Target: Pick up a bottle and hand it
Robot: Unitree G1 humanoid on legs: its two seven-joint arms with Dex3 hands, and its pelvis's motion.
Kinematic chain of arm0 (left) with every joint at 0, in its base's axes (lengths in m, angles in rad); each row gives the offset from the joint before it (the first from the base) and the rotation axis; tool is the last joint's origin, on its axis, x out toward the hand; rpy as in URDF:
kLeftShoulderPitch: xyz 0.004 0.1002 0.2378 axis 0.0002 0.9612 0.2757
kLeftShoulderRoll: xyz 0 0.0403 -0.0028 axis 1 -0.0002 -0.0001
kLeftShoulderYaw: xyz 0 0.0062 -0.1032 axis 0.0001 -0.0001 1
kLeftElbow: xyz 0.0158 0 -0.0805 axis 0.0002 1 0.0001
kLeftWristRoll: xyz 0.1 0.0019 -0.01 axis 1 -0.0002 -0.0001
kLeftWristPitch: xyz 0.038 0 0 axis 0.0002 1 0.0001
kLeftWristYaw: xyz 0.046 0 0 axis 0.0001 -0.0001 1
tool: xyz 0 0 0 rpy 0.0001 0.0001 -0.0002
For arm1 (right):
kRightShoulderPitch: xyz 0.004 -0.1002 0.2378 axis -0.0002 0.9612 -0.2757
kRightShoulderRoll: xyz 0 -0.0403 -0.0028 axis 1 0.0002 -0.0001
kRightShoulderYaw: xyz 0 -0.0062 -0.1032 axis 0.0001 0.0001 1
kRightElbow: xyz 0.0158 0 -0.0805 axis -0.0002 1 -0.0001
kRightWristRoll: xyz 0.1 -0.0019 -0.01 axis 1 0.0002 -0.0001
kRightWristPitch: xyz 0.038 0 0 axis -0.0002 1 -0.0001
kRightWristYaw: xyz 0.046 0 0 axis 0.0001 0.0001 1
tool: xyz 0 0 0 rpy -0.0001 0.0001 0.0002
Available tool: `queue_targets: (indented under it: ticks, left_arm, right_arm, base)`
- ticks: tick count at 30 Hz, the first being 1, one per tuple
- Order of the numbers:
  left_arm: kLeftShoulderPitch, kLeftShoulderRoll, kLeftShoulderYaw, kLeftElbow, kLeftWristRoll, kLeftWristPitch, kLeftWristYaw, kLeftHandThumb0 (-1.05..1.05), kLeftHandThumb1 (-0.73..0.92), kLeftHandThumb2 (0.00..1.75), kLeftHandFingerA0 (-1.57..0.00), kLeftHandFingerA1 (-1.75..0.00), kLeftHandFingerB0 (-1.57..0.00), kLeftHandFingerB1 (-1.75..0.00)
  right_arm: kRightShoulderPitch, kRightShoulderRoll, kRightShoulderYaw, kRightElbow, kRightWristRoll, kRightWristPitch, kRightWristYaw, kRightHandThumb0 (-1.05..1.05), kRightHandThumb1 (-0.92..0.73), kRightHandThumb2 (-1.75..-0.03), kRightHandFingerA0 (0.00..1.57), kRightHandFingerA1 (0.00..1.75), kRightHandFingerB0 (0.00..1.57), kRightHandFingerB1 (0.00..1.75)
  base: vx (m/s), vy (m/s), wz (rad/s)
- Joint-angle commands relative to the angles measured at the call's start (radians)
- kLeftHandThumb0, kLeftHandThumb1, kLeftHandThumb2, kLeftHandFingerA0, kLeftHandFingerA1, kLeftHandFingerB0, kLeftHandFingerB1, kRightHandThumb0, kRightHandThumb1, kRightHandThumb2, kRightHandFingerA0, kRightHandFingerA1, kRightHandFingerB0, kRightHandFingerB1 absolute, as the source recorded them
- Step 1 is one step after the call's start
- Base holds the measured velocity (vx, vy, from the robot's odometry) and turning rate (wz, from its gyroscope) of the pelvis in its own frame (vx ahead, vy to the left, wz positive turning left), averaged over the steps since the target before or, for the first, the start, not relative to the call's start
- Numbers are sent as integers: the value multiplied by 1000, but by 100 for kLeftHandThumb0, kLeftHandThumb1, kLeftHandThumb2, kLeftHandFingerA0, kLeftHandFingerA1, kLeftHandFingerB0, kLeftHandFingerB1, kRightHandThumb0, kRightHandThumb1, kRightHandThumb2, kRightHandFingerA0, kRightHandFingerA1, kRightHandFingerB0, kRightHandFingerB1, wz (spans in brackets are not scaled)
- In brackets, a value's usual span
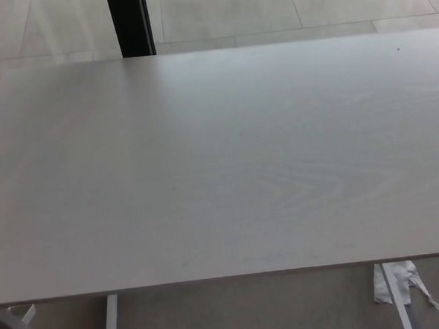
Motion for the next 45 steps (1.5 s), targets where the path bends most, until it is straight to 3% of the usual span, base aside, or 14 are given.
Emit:
queue_targets:
  ticks: [1,2,4,7,13,14,16,17,18,19,27,30,40,45]
  left_arm:
    - [25,76,-32,47,-13,17,-72,-76,54,58,-96,-56,-80,-50]
    - [12,78,-35,37,-8,69,-38,-77,52,57,-105,-55,-108,-60]
    - [17,90,-40,24,0,114,-18,-78,45,92,-96,-67,-75,-63]
    - [11,82,-10,20,-43,102,-25,-71,54,57,-100,-57,-75,-55]
    - [9,70,30,31,-127,94,-100,-68,40,87,-90,-66,-55,-61]
    - [11,67,34,31,-135,95,-103,-70,51,56,-98,-53,-59,-51]
    - [8,64,41,35,-155,99,-108,-74,43,86,-91,-66,-57,-62]
    - [8,64,39,32,-153,102,-105,-67,52,56,-97,-54,-64,-54]
    - [22,66,37,34,-156,97,-118,-76,43,86,-91,-67,-54,-62]
    - [29,70,31,31,-155,95,-124,-67,53,56,-95,-55,-59,-53]
    - [46,81,35,15,-179,95,-139,-66,52,56,-92,-56,-57,-53]
    - [49,89,29,23,-180,81,-155,-74,44,86,-91,-66,-52,-60]
    - [41,108,17,64,-174,54,-154,-69,29,71,-95,-58,-80,-57]
    - [59,137,-1,75,-168,38,-194,-60,21,57,-157,-74,-70,-49]
  right_arm:
    - [18,-18,-10,25,1,-13,23,-48,-50,-57,58,52,37,33]
    - [22,-16,-5,21,-11,-31,20,-58,-42,-77,49,59,31,45]
    - [10,-27,2,63,-27,-62,34,-62,-43,-78,49,58,30,44]
    - [9,-22,11,60,-40,-66,22,-58,-43,-78,49,59,31,45]
    - [14,-12,2,40,-13,-42,25,-55,-50,-55,49,52,37,35]
    - [22,-8,4,21,-16,-40,21,-52,-51,-56,51,52,36,35]
    - [22,-12,12,24,-38,-57,17,-51,-53,-56,52,52,35,34]
    - [21,-12,11,29,-36,-58,20,-51,-53,-56,51,52,35,34]
    - [33,-10,9,27,-35,-57,26,-51,-53,-56,52,52,36,34]
    - [32,-12,7,26,-23,-35,28,-63,-43,-78,52,60,32,45]
    - [25,-10,4,56,-19,-61,49,-52,-51,-56,76,59,37,34]
    - [24,-6,4,50,-18,-59,44,-52,-49,-56,46,50,37,33]
    - [12,-13,0,71,-4,-59,67,-57,-39,-77,44,58,32,46]
    - [14,-4,2,55,2,-54,67,-48,-47,-55,50,50,38,34]
  base:
    - [0,0,0]
    - [0,0,0]
    - [0,0,0]
    - [0,0,0]
    - [0,0,0]
    - [0,0,0]
    - [0,0,0]
    - [0,0,0]
    - [0,0,0]
    - [0,0,0]
    - [0,0,0]
    - [0,0,0]
    - [0,0,0]
    - [0,0,0]
